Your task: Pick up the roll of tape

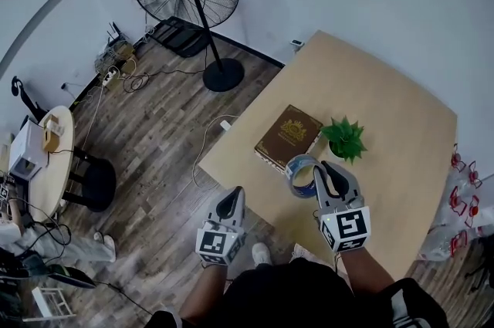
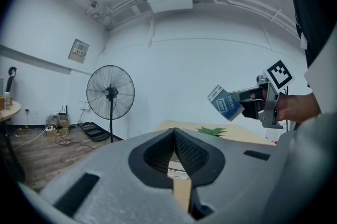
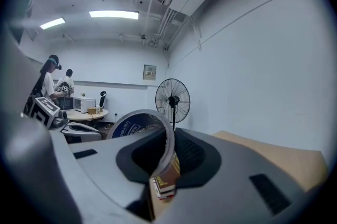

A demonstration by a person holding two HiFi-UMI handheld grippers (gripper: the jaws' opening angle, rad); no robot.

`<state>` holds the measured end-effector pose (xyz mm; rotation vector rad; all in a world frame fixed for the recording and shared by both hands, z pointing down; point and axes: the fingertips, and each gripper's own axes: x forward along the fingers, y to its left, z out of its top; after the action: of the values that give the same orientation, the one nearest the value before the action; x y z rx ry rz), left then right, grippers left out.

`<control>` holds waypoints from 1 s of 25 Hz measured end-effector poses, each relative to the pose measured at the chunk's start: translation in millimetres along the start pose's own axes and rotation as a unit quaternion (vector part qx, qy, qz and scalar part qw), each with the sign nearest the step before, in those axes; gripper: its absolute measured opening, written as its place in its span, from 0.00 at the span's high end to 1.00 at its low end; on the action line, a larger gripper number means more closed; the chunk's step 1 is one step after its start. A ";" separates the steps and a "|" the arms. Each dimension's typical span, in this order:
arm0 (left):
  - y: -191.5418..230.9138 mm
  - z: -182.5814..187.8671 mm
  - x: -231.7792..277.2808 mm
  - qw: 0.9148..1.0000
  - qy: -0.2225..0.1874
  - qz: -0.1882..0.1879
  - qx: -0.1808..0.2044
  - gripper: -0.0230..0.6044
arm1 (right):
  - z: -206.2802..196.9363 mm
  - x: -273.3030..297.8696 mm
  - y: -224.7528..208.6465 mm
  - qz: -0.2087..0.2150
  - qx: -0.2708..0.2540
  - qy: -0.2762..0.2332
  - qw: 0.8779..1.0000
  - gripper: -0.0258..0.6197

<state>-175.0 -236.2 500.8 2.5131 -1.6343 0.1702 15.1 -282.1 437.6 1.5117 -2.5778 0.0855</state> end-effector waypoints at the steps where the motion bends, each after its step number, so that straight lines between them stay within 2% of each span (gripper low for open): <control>1: 3.1 3.1 -0.9 1.000 -0.003 0.003 0.002 0.96 | 3.3 -2.0 0.1 -0.003 0.000 -0.008 1.000 0.88; 8: 8.6 9.7 -5.1 1.000 -0.011 0.011 0.003 0.96 | 5.4 -9.0 -3.2 -0.015 0.022 -0.037 0.999 0.88; 14: 6.3 10.0 -4.5 1.000 -0.008 0.014 0.002 0.96 | 12.9 -10.4 -6.4 -0.013 0.016 -0.050 0.999 0.88; 20: 0.1 12.8 -4.9 1.000 -0.014 0.009 -0.003 0.96 | 11.2 -12.6 -8.2 -0.020 0.016 -0.038 0.999 0.89; 25: 5.3 22.5 -6.8 0.999 -0.032 0.021 -0.016 0.96 | 9.7 -14.5 -6.4 -0.017 -0.001 -0.029 0.999 0.89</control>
<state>-182.2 -236.2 477.8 2.4861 -1.7010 0.0689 26.7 -274.0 425.5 1.5797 -2.5942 0.0351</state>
